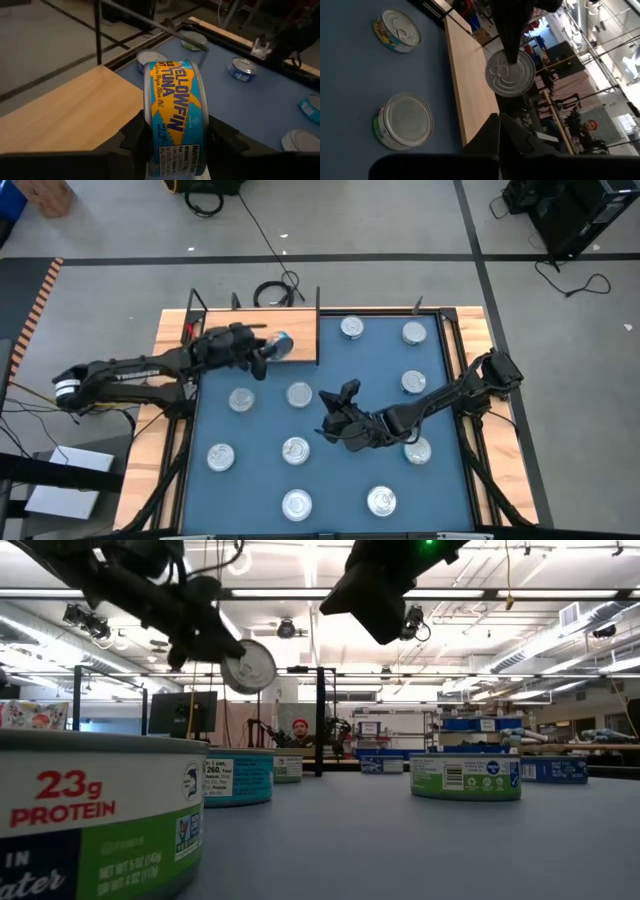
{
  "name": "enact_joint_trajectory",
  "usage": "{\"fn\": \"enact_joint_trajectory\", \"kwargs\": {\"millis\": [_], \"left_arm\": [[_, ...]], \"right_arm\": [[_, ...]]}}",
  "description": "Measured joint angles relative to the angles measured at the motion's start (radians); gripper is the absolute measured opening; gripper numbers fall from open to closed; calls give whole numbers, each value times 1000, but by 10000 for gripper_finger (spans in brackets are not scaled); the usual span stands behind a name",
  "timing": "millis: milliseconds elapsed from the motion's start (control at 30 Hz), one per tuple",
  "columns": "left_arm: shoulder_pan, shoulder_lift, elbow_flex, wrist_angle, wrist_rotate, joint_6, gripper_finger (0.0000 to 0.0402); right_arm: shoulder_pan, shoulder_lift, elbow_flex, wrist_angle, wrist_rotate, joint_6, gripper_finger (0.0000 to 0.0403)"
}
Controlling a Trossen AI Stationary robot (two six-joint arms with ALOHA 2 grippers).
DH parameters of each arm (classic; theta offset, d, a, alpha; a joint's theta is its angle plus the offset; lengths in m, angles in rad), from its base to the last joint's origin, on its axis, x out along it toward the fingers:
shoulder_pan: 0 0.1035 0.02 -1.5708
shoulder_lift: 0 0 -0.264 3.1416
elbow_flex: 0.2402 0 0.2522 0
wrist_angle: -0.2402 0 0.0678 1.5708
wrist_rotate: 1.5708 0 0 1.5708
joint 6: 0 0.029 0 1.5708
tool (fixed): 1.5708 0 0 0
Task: Stack canned seafood by type on shelf
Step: Put the yellow blue tuna can on the shelf
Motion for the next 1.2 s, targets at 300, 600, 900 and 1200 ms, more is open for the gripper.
{"fn": "enact_joint_trajectory", "kwargs": {"millis": [300, 600, 900, 1200], "left_arm": [[239, 150, 0, 25, 222, -1, 149], [346, 287, 0, 69, 359, -10, 149], [395, 312, 2, 80, 365, -2, 151], [399, 313, 1, 23, 301, 29, 272]], "right_arm": [[-28, 0, 0, -6, -28, 8, 3], [-27, 0, 0, -10, -51, 26, 2], [-27, 0, 0, -12, -51, 26, 3], [-27, 0, 0, -12, -51, 26, 3]]}}
